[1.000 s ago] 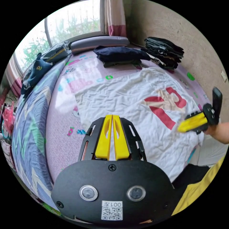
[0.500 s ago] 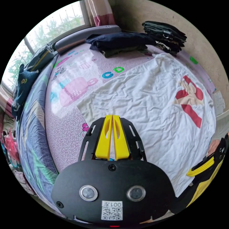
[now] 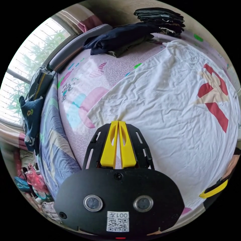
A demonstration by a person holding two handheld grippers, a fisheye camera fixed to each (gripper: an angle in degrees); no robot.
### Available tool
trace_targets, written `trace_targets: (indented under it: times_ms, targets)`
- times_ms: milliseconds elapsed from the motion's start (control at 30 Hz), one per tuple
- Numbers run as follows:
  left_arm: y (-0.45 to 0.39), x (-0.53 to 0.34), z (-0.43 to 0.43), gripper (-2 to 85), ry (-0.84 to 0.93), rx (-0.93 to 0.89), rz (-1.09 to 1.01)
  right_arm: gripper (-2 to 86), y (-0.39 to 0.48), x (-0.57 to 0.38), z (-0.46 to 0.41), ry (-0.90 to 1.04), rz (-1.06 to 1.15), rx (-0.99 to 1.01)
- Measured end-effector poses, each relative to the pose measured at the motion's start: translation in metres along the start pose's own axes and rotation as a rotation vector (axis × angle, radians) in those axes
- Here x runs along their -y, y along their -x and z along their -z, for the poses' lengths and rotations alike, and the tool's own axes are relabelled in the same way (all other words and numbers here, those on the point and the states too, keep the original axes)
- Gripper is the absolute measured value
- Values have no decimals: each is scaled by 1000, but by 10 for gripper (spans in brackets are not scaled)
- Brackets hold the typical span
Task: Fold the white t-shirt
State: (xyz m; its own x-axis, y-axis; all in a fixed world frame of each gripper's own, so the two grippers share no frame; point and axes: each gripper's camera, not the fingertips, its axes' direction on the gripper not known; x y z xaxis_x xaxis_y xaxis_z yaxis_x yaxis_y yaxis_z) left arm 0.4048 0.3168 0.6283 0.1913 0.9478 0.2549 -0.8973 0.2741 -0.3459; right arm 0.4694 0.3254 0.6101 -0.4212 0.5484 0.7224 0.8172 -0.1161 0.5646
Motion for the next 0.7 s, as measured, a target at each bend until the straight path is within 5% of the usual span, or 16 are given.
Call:
trace_targets:
  times_ms: [133,200,367,600,700]
  targets:
    - [17,4,-5,-15,33,35,40,1,-12,8,12,-92,-75,14]
    - [26,-2,6,-15,-23,47,129,1,-18,-20,51,-291,-161,39]
    - [15,-39,68,-15,-217,-146,294,1,-21,-148,121,-484,-426,7]
    - [-87,-90,108,-15,-126,-380,248,0,17,-390,189,-208,-1067,-454]
    - [-134,-93,114,-15,-50,-384,183,0,20,-424,188,-117,-1092,-512]
